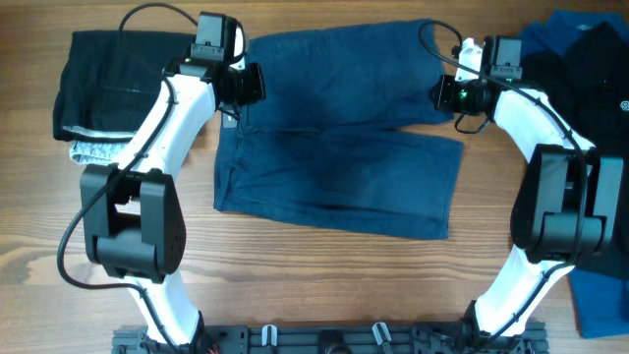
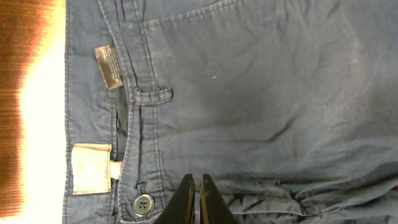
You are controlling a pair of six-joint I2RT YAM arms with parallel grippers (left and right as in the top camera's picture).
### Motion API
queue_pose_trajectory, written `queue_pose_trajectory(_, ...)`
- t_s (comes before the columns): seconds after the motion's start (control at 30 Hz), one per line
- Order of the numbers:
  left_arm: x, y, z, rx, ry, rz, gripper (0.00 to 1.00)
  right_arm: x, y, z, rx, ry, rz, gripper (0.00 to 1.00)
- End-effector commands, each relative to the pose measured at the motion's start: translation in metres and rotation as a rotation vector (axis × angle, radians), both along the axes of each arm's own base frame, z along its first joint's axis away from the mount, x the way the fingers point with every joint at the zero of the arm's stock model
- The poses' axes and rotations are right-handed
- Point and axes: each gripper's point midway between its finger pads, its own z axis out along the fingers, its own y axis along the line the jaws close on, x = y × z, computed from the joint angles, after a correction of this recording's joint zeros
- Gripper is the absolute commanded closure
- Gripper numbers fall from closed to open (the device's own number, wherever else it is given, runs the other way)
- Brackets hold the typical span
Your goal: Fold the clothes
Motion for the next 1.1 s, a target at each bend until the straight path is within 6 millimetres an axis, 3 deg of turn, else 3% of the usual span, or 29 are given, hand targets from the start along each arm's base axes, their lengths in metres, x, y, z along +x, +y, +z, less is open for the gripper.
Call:
queue_pose_trajectory(0.0,-0.006,0.002,-0.015,0.007,0.040,-0.007,0.95,-0.005,-0.003,-0.024,-0.009,0.062,-0.026,0.84)
queue_pose_trajectory(0.03,-0.008,0.004,-0.017,0.018,0.048,-0.001,0.95,-0.013,-0.008,-0.038,-0.039,0.115,-0.045,0.84)
queue_pose_trajectory(0.07,-0.012,0.013,-0.021,0.061,0.068,0.019,0.95,-0.027,-0.018,-0.066,-0.081,0.206,-0.095,0.87)
queue_pose_trajectory(0.13,-0.016,0.020,-0.023,0.092,0.085,0.034,0.96,-0.042,-0.023,-0.087,-0.108,0.265,-0.109,0.87)
queue_pose_trajectory(0.23,-0.025,0.030,-0.026,0.100,0.130,0.050,0.96,-0.058,-0.029,-0.088,-0.118,0.344,-0.183,0.93)
queue_pose_trajectory(0.3,-0.029,0.040,-0.028,0.104,0.156,0.069,0.96,-0.051,-0.028,-0.073,-0.099,0.303,-0.193,0.87)
queue_pose_trajectory(0.37,-0.036,0.057,-0.029,0.095,0.194,0.112,0.96,-0.033,-0.024,-0.040,-0.080,0.212,-0.174,0.79)
queue_pose_trajectory(0.43,-0.047,0.062,-0.017,0.043,0.224,0.120,0.90,-0.033,-0.024,0.004,-0.077,0.173,-0.179,0.76)
queue_pose_trajectory(0.47,-0.063,0.064,0.021,0.032,0.194,0.122,0.86,-0.059,-0.022,0.053,-0.053,0.180,-0.224,0.76)
queue_pose_trajectory(0.5,-0.072,0.064,0.043,0.020,0.172,0.144,0.83,-0.082,-0.020,0.076,-0.031,0.213,-0.268,0.76)
queue_pose_trajectory(0.63,-0.100,0.058,0.095,-0.026,0.113,0.196,0.68,-0.152,-0.016,0.109,-0.017,0.350,-0.322,0.72)
queue_pose_trajectory(0.7,-0.119,0.052,0.102,-0.020,0.140,0.176,0.49,-0.192,-0.013,0.103,-0.025,0.485,-0.341,0.73)
queue_pose_trajectory(0.8,-0.131,0.048,0.090,-0.005,0.202,0.160,0.40,-0.232,-0.010,0.074,-0.032,0.650,-0.360,0.73)
queue_pose_trajectory(0.87,-0.135,0.047,0.069,0.002,0.239,0.157,0.35,-0.260,-0.001,0.042,-0.002,0.753,-0.346,0.73)
queue_pose_trajectory(1.07,-0.137,0.047,0.016,0.009,0.250,0.154,0.21,-0.295,0.008,0.000,0.023,0.848,-0.338,0.72)
